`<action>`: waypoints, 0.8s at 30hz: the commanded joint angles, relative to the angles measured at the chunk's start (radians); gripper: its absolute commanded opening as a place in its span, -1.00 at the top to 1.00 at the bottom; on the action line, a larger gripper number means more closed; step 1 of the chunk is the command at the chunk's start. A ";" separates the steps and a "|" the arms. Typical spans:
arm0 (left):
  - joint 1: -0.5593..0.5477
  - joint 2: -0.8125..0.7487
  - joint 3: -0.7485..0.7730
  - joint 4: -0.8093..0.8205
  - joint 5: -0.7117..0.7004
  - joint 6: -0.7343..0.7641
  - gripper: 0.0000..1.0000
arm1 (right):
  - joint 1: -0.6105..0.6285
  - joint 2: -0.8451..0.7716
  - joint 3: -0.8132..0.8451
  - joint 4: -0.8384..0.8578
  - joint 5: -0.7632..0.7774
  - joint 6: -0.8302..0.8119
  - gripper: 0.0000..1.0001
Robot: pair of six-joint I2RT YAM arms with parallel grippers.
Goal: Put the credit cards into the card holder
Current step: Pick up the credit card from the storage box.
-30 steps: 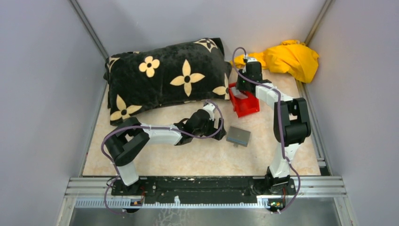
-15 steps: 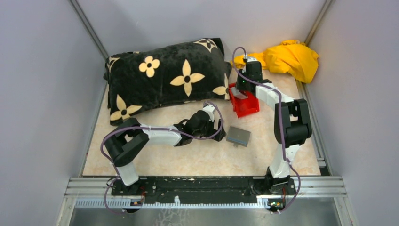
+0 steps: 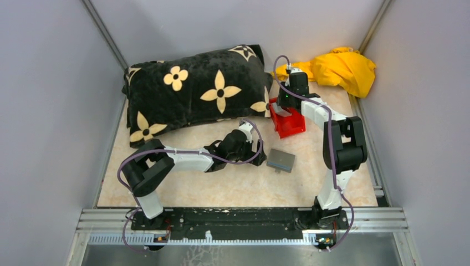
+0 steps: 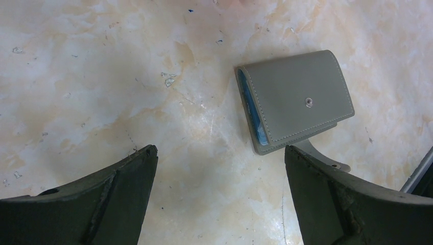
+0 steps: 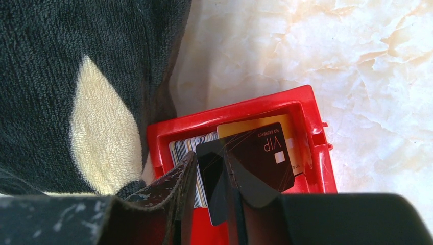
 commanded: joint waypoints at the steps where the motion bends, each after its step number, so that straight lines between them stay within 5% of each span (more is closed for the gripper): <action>1: -0.009 -0.018 -0.006 0.027 0.008 -0.001 -0.99 | 0.014 -0.041 0.010 0.019 -0.027 0.010 0.50; 24: -0.011 -0.003 -0.010 0.037 0.024 -0.012 -0.99 | 0.014 -0.058 0.012 0.013 -0.050 0.015 0.53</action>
